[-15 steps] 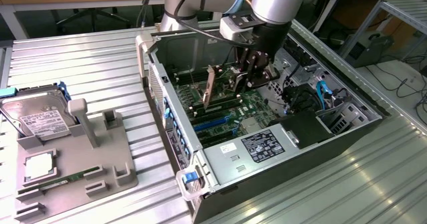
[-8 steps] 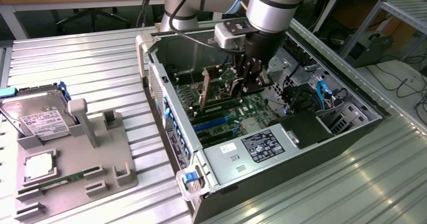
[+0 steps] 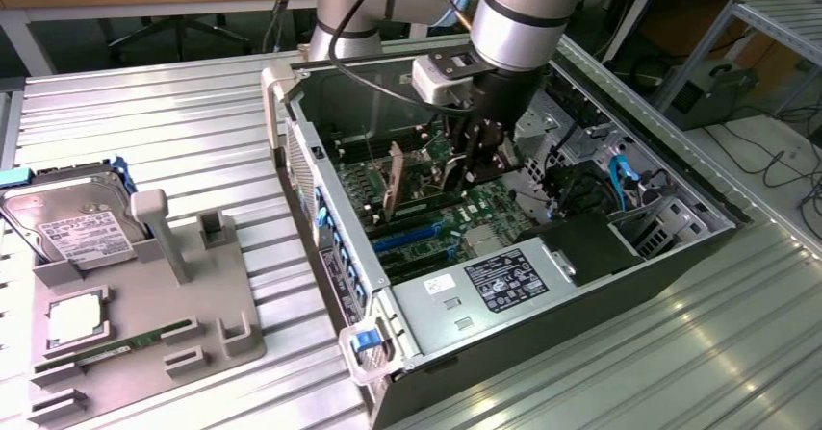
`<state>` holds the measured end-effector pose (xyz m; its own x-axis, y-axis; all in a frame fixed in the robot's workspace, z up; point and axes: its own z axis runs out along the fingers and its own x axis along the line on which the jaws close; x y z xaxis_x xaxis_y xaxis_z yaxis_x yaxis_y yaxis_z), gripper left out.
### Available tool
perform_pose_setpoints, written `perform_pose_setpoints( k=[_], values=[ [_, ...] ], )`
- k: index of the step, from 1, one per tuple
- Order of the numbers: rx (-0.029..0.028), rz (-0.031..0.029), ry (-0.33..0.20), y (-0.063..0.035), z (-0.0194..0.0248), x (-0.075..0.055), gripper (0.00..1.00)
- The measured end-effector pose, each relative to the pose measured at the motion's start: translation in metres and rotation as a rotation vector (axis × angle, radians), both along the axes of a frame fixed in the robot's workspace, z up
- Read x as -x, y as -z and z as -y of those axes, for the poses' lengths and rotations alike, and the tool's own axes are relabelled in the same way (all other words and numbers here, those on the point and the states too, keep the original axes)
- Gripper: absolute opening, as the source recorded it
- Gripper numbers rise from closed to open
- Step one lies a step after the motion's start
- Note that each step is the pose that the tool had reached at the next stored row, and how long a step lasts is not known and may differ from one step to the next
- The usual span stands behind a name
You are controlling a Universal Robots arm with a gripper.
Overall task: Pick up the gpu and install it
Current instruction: 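Insert the gpu into the slot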
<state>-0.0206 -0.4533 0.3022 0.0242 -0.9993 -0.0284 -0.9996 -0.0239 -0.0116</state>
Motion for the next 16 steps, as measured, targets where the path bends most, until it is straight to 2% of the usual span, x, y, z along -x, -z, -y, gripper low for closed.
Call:
perform_pose_setpoints(
  k=[8,16],
  values=[
    [0.0004,0.0020,0.022,0.0147,-0.0015,0.014,0.28],
    [0.0001,0.0020,0.029,0.0205,-0.0006,0.024,0.28]
  ],
)
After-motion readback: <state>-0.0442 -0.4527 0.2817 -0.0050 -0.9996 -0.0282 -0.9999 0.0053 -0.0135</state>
